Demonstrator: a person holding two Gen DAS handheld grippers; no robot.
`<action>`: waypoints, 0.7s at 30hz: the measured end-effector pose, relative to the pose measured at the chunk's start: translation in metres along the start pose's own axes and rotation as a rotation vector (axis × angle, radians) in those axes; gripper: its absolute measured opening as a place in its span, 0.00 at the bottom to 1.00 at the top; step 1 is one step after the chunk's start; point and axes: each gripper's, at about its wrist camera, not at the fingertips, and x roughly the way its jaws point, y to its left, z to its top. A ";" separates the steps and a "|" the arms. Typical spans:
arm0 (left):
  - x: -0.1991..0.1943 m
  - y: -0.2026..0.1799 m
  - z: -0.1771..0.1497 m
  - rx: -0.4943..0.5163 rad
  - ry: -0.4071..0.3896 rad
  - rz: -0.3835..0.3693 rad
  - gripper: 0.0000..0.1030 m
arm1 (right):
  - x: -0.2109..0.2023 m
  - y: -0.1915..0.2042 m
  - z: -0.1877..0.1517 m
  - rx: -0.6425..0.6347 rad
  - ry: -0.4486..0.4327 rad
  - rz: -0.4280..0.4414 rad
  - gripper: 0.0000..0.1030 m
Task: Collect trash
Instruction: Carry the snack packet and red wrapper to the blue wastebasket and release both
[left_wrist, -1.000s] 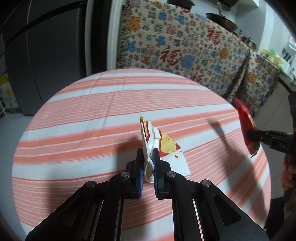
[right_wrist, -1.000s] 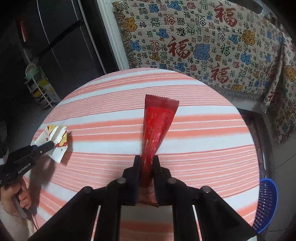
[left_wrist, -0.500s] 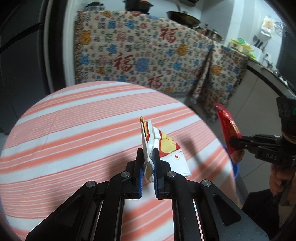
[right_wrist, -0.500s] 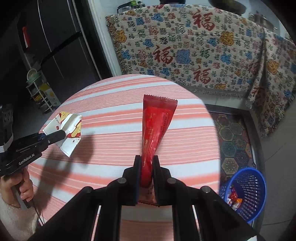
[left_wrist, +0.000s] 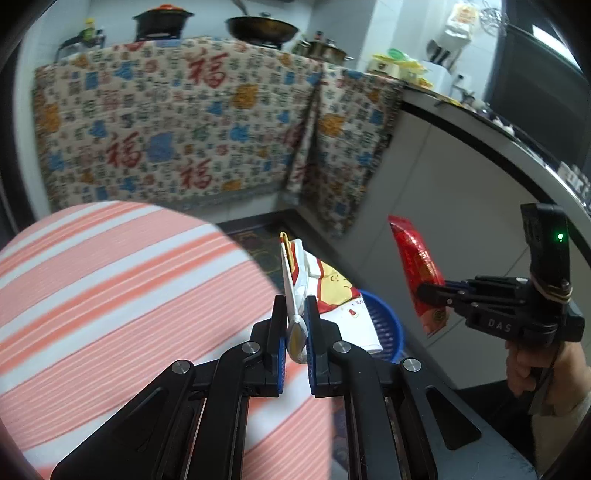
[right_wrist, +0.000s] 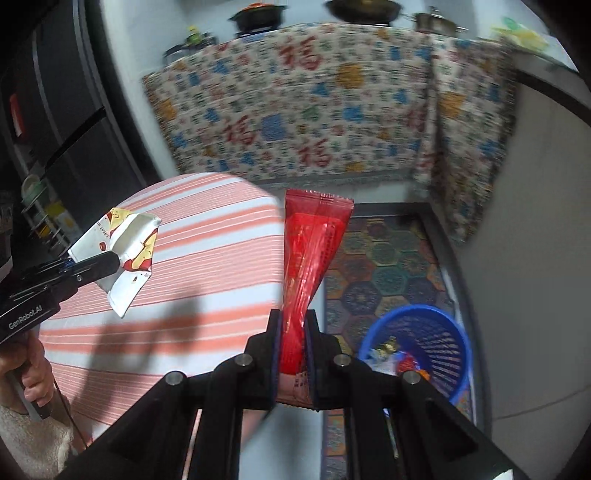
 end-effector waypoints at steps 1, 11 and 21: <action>0.008 -0.011 0.003 0.009 0.006 -0.012 0.07 | -0.002 -0.011 0.000 0.013 0.001 -0.008 0.11; 0.084 -0.089 0.012 0.076 0.070 -0.094 0.07 | -0.005 -0.111 -0.015 0.119 0.035 -0.078 0.11; 0.145 -0.123 0.008 0.095 0.118 -0.116 0.07 | 0.029 -0.176 -0.026 0.172 0.096 -0.075 0.11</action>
